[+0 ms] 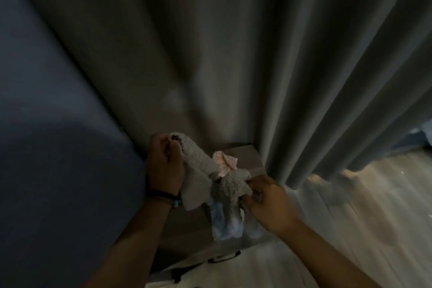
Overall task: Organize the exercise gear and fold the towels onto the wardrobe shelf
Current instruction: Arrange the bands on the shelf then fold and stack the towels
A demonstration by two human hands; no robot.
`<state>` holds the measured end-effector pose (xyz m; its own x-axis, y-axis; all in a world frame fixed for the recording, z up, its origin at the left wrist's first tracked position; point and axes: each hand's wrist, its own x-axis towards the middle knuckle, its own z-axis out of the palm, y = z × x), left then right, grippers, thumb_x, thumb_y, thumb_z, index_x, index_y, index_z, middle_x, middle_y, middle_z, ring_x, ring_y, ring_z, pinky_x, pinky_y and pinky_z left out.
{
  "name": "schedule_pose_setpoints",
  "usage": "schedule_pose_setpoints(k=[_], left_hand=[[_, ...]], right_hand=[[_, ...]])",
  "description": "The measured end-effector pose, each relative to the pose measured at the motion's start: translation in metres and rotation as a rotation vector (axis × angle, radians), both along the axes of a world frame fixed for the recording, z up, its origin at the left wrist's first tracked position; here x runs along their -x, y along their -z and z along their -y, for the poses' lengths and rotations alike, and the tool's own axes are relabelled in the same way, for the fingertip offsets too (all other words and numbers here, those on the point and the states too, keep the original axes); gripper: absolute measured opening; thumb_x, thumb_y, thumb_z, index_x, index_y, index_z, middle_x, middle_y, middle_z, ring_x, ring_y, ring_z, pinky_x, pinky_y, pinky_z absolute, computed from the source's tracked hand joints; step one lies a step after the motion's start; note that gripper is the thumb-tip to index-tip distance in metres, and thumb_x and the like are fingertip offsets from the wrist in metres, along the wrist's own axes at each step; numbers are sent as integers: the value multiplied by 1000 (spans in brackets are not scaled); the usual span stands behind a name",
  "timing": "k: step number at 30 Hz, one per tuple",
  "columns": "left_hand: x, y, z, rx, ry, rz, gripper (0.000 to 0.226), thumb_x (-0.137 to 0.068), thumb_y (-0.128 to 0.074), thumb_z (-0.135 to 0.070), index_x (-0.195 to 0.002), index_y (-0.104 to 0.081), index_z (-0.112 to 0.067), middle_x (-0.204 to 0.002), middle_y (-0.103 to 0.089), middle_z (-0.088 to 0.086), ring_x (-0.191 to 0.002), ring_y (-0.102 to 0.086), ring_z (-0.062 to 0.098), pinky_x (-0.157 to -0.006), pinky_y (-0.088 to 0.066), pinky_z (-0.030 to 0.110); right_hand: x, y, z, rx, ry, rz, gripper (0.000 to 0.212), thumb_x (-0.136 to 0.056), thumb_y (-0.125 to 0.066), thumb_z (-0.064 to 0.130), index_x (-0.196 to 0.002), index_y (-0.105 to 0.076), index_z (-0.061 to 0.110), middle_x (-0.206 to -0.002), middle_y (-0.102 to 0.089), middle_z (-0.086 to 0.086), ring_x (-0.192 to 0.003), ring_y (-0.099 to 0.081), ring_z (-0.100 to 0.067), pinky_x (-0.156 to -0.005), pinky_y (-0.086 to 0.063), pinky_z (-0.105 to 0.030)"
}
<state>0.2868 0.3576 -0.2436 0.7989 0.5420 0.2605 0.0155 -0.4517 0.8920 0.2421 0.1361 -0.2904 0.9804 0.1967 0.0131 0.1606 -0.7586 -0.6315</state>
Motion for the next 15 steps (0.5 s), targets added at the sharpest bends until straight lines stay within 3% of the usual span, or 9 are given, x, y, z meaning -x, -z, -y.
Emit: schedule_pose_setpoints(k=[2, 4, 7, 9, 12, 15], left_hand=[[14, -23, 6, 36, -13, 76, 6, -94, -54, -3, -100, -57, -4, -89, -60, 4, -82, -55, 15, -64, -38, 5], [30, -42, 11, 85, -39, 123, 9, -93, -58, -6, -91, -58, -15, -85, -64, 2, -76, -59, 8, -63, -42, 6], [55, -65, 13, 136, -71, 153, 24, -90, -63, -11, -76, -57, -29, -69, -63, -11, -60, -57, -1, -57, -45, 14], [72, -79, 11, 181, -61, 152, 23, -88, -65, -10, -73, -57, -26, -59, -62, -14, -55, -55, -2, -54, -44, 15], [101, -96, 3, 237, -1, 162, 20, -88, -64, -3, -71, -57, -13, -56, -61, -12, -52, -55, -1, -52, -43, 12], [135, -105, -12, 268, 32, 187, 21, -87, -63, 3, -69, -57, -8, -61, -58, 6, -53, -53, 5, -52, -44, 15]], right_hand=[[-5, -22, -2, -59, -65, 45, 16, -79, -69, 24, -75, -66, 8, -96, -59, 9, -91, -56, -2, -71, -32, 3], [-7, -47, -8, -168, -110, 84, 19, -71, -65, 33, -76, -65, 14, -99, -56, 11, -90, -55, 3, -73, -35, 2], [-4, -77, -23, -357, -185, 155, 9, -64, -57, 17, -65, -48, 16, -67, -50, 13, -62, -49, -5, -55, -37, -13], [3, -96, -37, -422, -261, 162, 18, -65, -52, 3, -67, -44, 19, -64, -51, 8, -57, -49, -5, -52, -37, -16], [18, -116, -60, -465, -417, 140, 28, -73, -49, 5, -76, -55, 32, -76, -61, 17, -70, -58, 0, -63, -43, -13], [38, -122, -87, -486, -586, 118, 14, -78, -57, 14, -83, -66, 24, -79, -66, 18, -76, -61, 9, -69, -45, -8]])
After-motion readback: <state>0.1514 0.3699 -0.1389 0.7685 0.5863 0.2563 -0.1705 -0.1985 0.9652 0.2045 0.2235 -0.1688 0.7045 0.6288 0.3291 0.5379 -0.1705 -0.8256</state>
